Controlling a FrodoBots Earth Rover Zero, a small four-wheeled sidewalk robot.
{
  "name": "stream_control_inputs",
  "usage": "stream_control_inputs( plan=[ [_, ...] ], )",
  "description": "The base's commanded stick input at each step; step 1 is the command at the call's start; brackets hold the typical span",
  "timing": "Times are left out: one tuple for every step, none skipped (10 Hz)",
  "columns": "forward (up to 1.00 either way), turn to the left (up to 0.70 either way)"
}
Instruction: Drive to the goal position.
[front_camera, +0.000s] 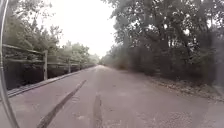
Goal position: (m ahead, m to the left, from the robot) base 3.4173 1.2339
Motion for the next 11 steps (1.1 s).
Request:
stream_control_inputs(
  plan=[
    [0.07, 0.0],
    [0.07, 0.0],
    [0.07, 0.0],
    [0.07, 0.0],
    [0.07, 0.0],
    [0.07, 0.0],
    [0.07, 0.0],
    [0.07, 0.0],
    [0.07, 0.0],
    [0.07, 0.0],
    [0.07, 0.0]
  ],
)
